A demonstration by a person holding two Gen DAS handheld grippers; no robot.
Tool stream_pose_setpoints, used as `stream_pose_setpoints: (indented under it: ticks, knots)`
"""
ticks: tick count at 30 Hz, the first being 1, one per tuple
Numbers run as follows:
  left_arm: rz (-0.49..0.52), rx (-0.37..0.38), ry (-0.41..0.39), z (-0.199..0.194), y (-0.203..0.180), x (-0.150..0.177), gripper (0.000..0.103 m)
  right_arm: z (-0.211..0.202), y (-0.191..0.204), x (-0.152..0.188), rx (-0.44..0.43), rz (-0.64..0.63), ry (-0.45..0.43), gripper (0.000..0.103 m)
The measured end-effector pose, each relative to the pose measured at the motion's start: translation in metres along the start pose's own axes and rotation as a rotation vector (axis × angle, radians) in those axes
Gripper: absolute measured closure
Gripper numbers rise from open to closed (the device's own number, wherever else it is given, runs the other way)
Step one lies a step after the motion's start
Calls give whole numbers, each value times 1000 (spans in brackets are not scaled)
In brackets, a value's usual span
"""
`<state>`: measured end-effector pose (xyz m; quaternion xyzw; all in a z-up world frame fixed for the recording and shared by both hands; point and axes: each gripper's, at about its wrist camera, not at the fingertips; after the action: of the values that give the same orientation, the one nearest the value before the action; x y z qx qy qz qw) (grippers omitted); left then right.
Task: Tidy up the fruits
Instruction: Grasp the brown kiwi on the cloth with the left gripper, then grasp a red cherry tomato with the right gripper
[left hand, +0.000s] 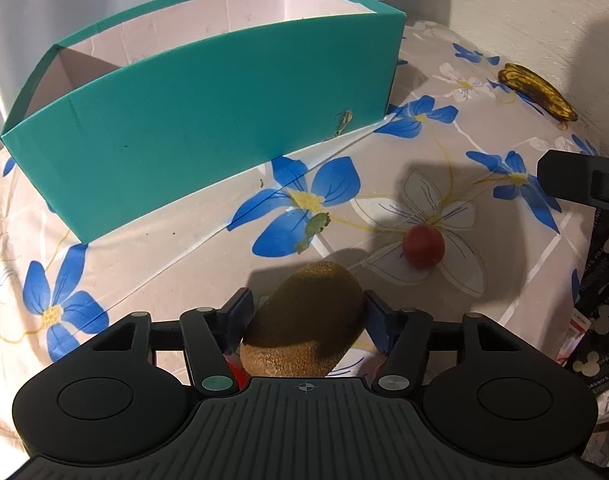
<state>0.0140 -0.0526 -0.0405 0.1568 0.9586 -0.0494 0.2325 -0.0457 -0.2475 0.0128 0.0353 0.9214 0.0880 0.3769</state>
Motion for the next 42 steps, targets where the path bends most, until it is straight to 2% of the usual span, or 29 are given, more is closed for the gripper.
stream_pose_setpoints:
  ticks: [4, 8, 17, 23, 25, 29, 31, 42]
  knots:
    - [1, 6, 9, 0, 0, -3, 40, 2, 1, 0, 2, 1, 4, 0]
    - [-62, 46, 13, -8, 10, -6, 41, 3, 3, -1, -2, -8, 6, 0]
    - [-170, -7, -63, -54, 29, -13, 41, 7, 15, -1, -1, -57, 8, 0]
    - [-202, -21, -102, -76, 39, -11, 41, 16, 32, 4, 10, -147, 16, 1]
    - [-215, -13, -107, -80, 42, -9, 41, 21, 39, 8, 3, -180, 33, 9]
    - [-232, -15, -114, -88, 47, -5, 41, 33, 51, 15, -3, -236, 64, 16]
    - [-237, -18, -114, -90, 49, -3, 41, 41, 58, 18, -2, -264, 83, 25]
    - [-248, -20, -99, -93, 53, 3, 41, 71, 67, 26, -3, -295, 155, 41]
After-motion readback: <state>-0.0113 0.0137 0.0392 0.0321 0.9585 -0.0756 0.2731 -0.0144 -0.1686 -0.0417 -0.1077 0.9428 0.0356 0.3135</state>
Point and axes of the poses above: each gripper's, at about its wrist camera, not at the fingertips, and z roughly the way its jaws point, y to its left, x to its underside, and after that the axes turned 5 degrees about y, right-handed
